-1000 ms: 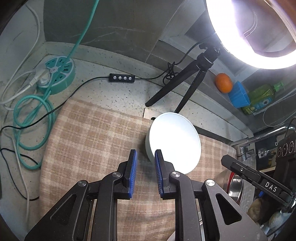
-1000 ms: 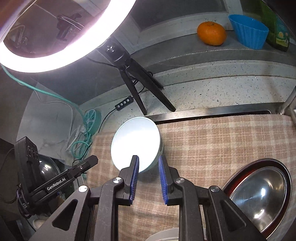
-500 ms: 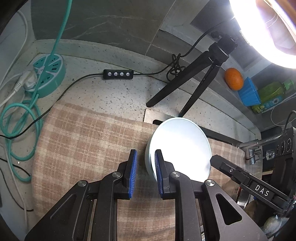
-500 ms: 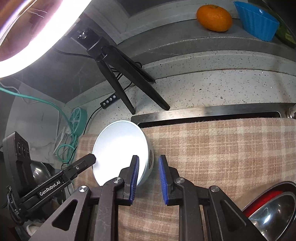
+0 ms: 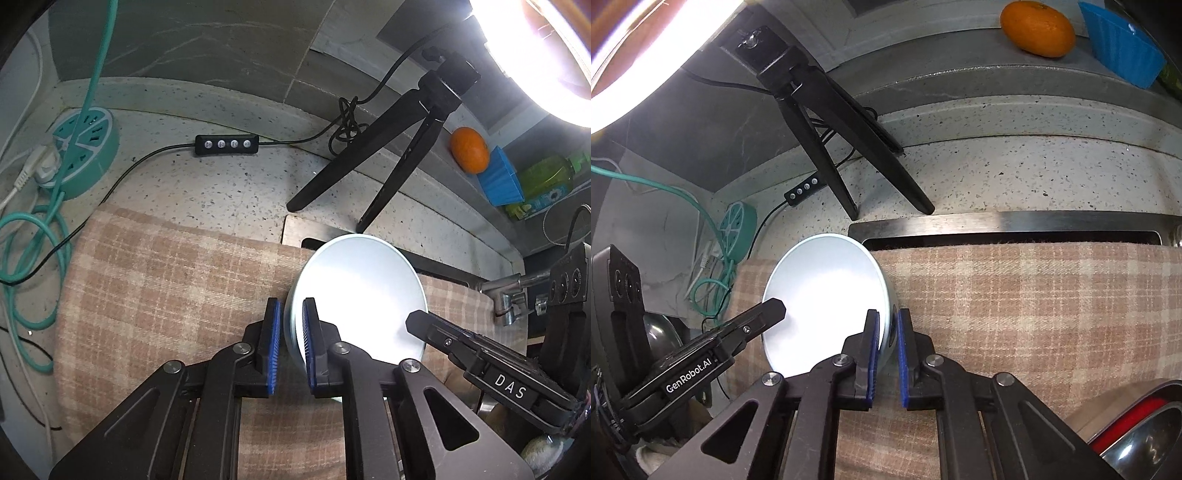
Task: Organize plates and bowls
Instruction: 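Close both grippers on the white bowl rim and lift it, then carry the white bowl over and lower it into the nested steel bowls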
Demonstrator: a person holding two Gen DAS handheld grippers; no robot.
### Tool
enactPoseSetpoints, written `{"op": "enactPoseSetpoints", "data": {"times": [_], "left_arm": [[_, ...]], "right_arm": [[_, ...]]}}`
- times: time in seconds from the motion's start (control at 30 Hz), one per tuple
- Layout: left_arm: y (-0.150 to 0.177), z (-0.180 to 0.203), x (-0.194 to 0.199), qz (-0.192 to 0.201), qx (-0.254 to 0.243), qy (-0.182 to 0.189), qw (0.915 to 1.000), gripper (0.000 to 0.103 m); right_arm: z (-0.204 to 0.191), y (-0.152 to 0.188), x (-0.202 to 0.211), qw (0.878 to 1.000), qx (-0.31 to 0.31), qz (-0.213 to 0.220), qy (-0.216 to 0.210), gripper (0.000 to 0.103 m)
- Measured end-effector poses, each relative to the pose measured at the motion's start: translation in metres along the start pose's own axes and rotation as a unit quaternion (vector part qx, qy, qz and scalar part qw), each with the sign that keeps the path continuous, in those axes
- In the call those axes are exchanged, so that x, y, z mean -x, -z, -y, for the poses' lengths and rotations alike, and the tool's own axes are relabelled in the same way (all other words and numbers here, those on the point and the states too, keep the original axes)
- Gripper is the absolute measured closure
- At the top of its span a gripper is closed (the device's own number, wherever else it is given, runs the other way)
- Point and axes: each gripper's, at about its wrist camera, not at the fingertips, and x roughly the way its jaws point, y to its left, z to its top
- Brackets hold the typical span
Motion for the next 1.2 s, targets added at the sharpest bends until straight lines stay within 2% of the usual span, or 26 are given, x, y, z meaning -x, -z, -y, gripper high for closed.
{"op": "enactPoseSetpoints", "data": {"times": [0.23,0.47,0.73,1.2], "left_arm": [[0.0,0.0,-0.001,0.0,0.002,-0.003,1.0,0.095],[0.004,0.002,0.012,0.016,0.0,-0.003,0.9999,0.095],[0.011,0.013,0.038,0.036,-0.009,0.006,0.9993,0.095],[0.026,0.053,0.076,0.06,-0.05,0.022,0.9967,0.095]], "right_arm": [[-0.002,0.001,0.002,1.0,0.002,0.002,0.002,0.095],[-0.007,0.006,0.015,1.0,0.001,0.005,-0.007,0.095],[-0.011,0.015,0.046,1.0,0.006,0.019,-0.02,0.095],[0.0,0.036,0.104,0.998,-0.001,0.052,-0.03,0.095]]}}
